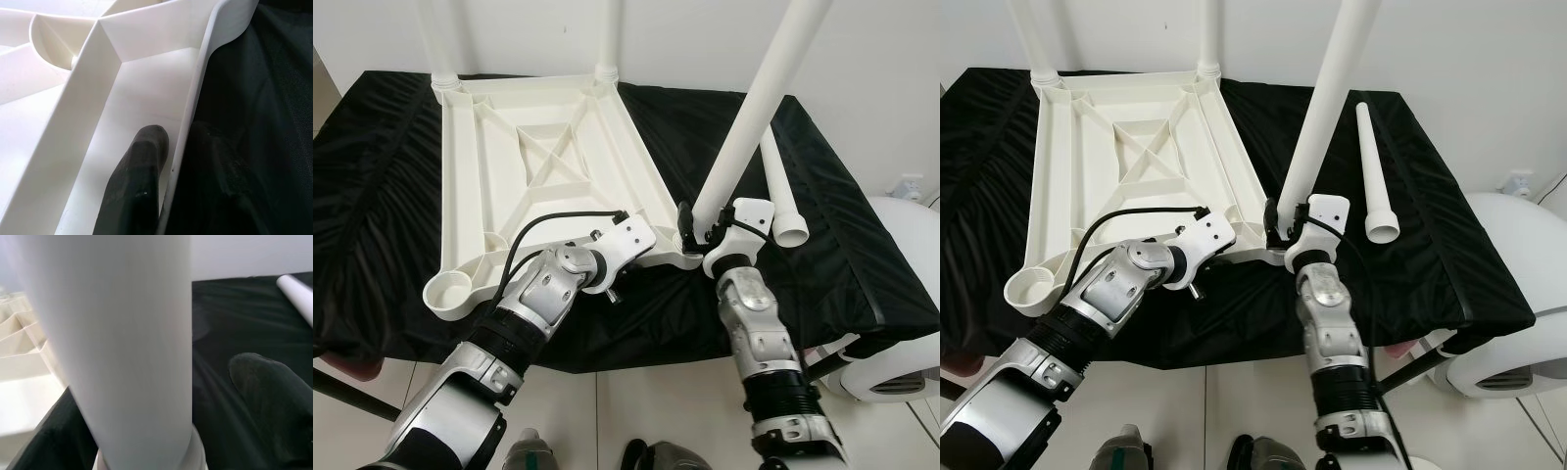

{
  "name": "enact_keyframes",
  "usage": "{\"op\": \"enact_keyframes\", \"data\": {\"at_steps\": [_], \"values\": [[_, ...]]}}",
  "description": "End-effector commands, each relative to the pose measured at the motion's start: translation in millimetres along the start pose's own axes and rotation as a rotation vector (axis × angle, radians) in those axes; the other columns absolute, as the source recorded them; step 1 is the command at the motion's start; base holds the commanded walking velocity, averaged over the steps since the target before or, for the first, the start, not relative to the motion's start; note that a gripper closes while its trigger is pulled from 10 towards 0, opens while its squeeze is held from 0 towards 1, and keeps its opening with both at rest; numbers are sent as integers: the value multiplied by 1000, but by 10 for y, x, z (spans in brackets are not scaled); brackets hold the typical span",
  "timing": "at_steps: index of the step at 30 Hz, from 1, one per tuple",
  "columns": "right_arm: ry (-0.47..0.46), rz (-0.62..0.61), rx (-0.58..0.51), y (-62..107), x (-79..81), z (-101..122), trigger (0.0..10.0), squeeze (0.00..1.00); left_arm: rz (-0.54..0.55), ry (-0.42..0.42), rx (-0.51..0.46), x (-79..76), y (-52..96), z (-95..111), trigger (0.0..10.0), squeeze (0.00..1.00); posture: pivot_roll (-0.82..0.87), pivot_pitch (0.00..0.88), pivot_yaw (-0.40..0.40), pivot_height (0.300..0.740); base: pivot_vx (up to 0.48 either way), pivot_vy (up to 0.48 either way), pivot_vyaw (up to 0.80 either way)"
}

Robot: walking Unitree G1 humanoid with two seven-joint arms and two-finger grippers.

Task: Building children table

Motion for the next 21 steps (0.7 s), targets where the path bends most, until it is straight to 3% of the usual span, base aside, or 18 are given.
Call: {"op": "enact_keyframes", "data": {"at_steps": [1,2,5,11,21], "values": [[-15,53,33,44,2,-113,10000,0,-4,-36,-24,-19,15,90,10000,0,39,33,-61,740,0,0,0],[-15,53,33,44,2,-113,10000,0,-4,-36,-24,-19,15,90,10000,0,39,33,-61,740,0,0,0],[58,211,29,50,-102,-143,10000,0,-2,-37,-27,-7,16,100,10000,0,32,34,-58,740,0,0,0],[120,326,8,-19,-272,-83,10000,0,-4,-37,-32,-12,9,120,10000,0,32,34,-56,740,0,0,0],[142,461,-44,-104,-321,59,9765,0,-4,-40,-30,-8,9,122,10000,0,39,35,-54,740,0,0,0]]}}
Point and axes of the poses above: a point about 5 cm out from each wrist's last joint towards the gripper, its own y axis pointing back from the gripper into the wrist, its own z axis along the axis of the wrist's last joint, x = y × z, the point moved 4 cm from there along -y, pointing out of the wrist towards the gripper, and after that the axes turned 9 degrees about y, right-handed, at the moved point
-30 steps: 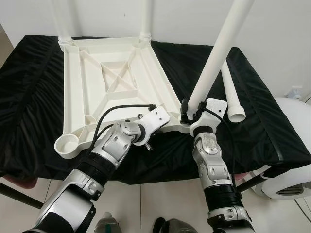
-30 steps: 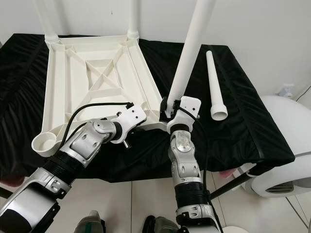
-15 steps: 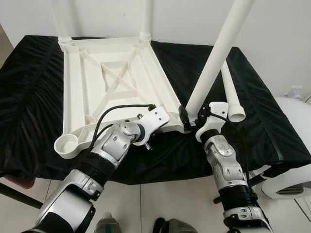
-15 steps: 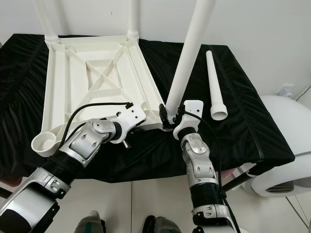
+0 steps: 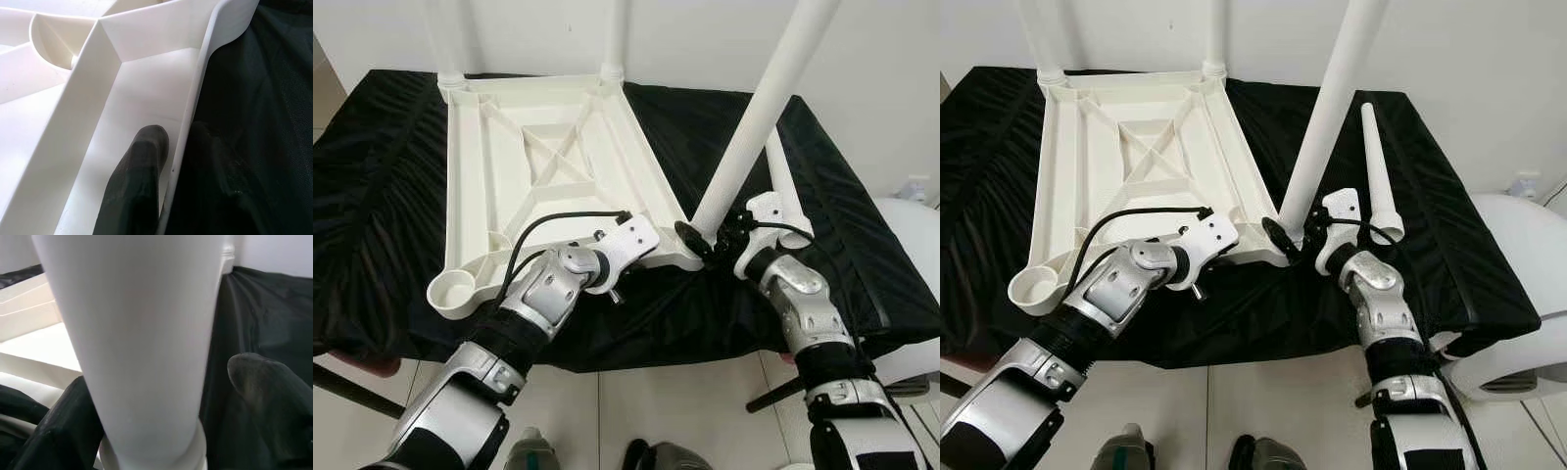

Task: Building children table

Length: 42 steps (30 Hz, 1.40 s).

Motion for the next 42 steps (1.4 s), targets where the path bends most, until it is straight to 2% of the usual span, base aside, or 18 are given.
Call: {"op": "enact_keyframes", "data": {"at_steps": [1,2,3,4,5,6,7,8,9,11,12,13,21,22,23,24,36,42], "values": [[-2,4,-20,35,-83,31,9765,0,0,-40,-26,5,17,106,10000,0,39,35,-54,740,0,0,0],[-2,4,-20,35,-83,31,9765,0,0,-40,-26,5,17,106,10000,0,39,35,-54,740,0,0,0],[2,27,-24,35,-91,31,1765,0,1,-41,-25,10,20,105,10000,0,39,36,-53,740,0,0,0],[2,27,-24,35,-91,31,1765,0,1,-41,-25,10,20,105,10000,0,39,36,-53,740,0,0,0],[12,41,-19,38,-100,16,3608,0,2,-41,-24,15,21,105,10000,0,39,35,-54,740,0,0,0],[12,47,-14,38,-100,7,3608,0,3,-41,-24,17,21,106,10000,0,39,35,-54,740,0,0,0],[12,58,-15,42,-98,3,1882,0,3,-42,-24,18,20,106,10000,0,38,35,-54,740,0,0,0],[12,58,-15,42,-98,3,1882,0,3,-42,-24,18,20,106,10000,0,38,35,-54,740,0,0,0],[16,62,-14,44,-100,-1,2627,0,3,-42,-24,19,20,108,10000,0,37,35,-53,740,0,0,0],[22,65,-15,46,-105,-3,2627,0,3,-42,-25,19,20,109,10000,0,37,35,-53,740,0,0,0],[23,69,-12,49,-111,-11,588,0,2,-42,-26,17,18,114,10000,0,35,36,-54,740,0,0,0],[14,79,-9,56,-117,-24,0,0,2,-43,-27,16,16,120,10000,0,35,35,-54,740,0,0,0],[-8,80,-10,71,-112,-56,0,0,4,-43,-27,22,16,122,10000,0,36,35,-58,740,0,0,0],[-6,77,-11,69,-113,-57,8667,0,4,-43,-27,22,16,121,10000,0,36,35,-58,740,0,0,0],[-14,71,-11,64,-111,-60,8667,0,4,-43,-27,21,17,121,10000,0,36,35,-58,740,0,0,0],[-25,62,-12,57,-106,-63,10000,0,4,-42,-28,21,17,122,10000,0,36,35,-58,740,0,0,0],[-63,-91,-15,-14,-36,-66,10000,0,5,-42,-28,15,17,118,10000,0,39,26,-70,740,0,0,0],[-97,-161,-39,-94,149,-3,10000,0,3,-43,-28,-2,12,110,10000,0,42,19,-78,740,0,0,0]]}}
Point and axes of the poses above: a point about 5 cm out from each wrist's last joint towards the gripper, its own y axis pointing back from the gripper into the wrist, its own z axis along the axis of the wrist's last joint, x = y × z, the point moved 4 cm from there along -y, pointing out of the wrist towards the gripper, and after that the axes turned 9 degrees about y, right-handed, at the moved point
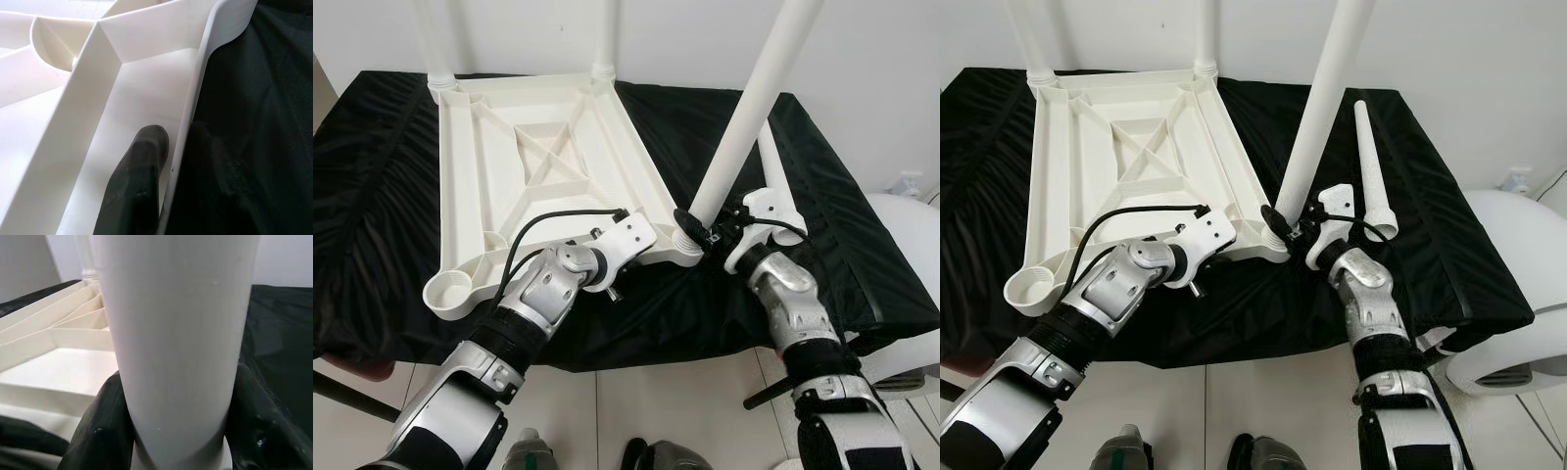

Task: Building children table

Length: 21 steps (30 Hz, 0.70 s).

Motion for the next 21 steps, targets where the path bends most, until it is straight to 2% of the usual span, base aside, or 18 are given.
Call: {"op": "enact_keyframes", "data": {"at_steps": [1,8,21], "values": [[-24,-42,20,9,0,-34,10000,0,-7,-42,-29,-21,9,108,10000,0,42,19,-78,740,0,0,0],[-64,-127,-3,-81,224,76,10000,0,-9,-44,-31,-36,5,106,10000,0,46,11,-83,740,0,0,0],[-118,-302,29,-150,410,129,10000,0,-11,-47,-35,-41,3,115,10000,0,48,2,-87,740,0,0,0]]}}
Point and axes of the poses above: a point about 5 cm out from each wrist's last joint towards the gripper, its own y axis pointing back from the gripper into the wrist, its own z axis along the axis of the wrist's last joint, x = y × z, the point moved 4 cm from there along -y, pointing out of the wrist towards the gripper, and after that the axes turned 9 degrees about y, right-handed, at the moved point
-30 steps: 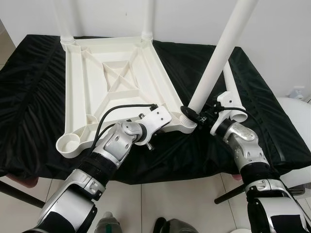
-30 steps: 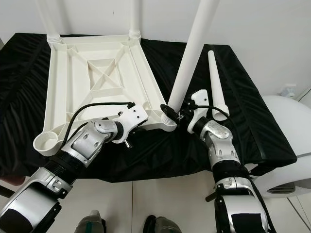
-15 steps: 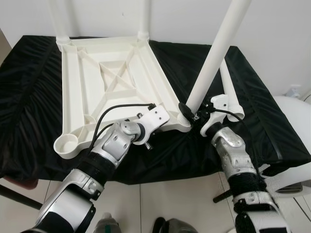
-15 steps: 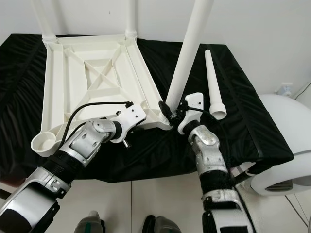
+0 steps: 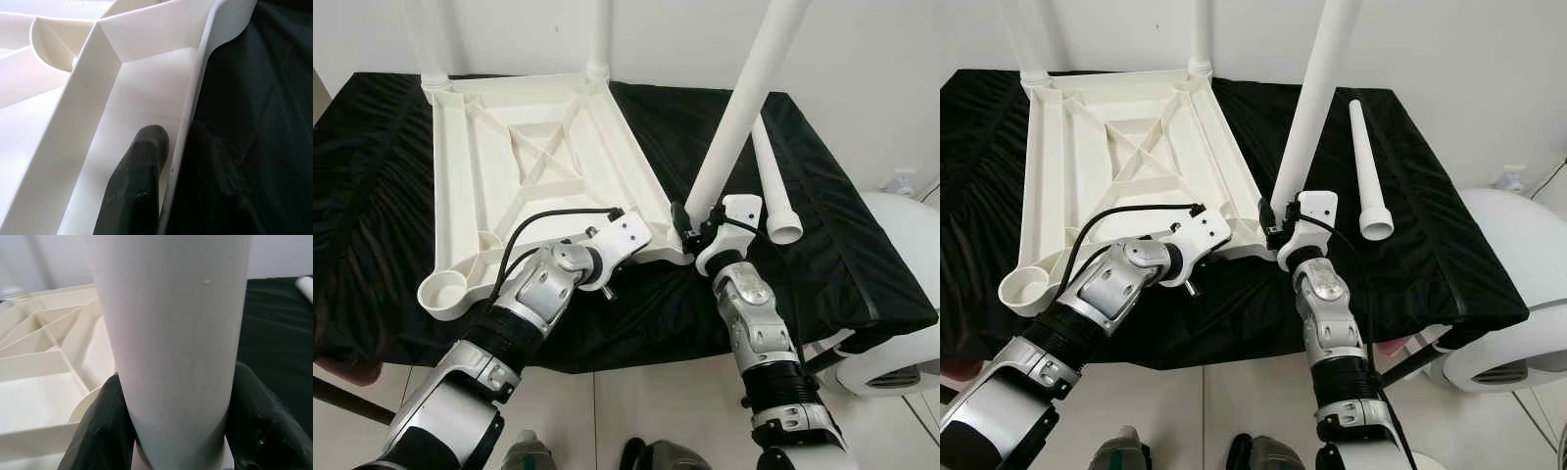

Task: Building children table

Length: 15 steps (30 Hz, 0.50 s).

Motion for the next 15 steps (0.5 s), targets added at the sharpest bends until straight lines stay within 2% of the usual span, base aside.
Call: {"op": "enact_keyframes", "data": {"at_steps": [1,6,15], "values": [[-41,17,-8,-13,174,53,10000,0,-23,-49,-39,-81,-17,133,10000,0,48,2,-87,740,0,0,0],[-55,-66,24,6,288,51,10000,0,-25,-51,-40,-79,-18,141,10000,0,46,3,-83,740,0,0,0],[-38,-67,41,32,350,54,10000,0,-18,-49,-44,-50,-8,163,10000,0,46,9,-79,740,0,0,0]]}}
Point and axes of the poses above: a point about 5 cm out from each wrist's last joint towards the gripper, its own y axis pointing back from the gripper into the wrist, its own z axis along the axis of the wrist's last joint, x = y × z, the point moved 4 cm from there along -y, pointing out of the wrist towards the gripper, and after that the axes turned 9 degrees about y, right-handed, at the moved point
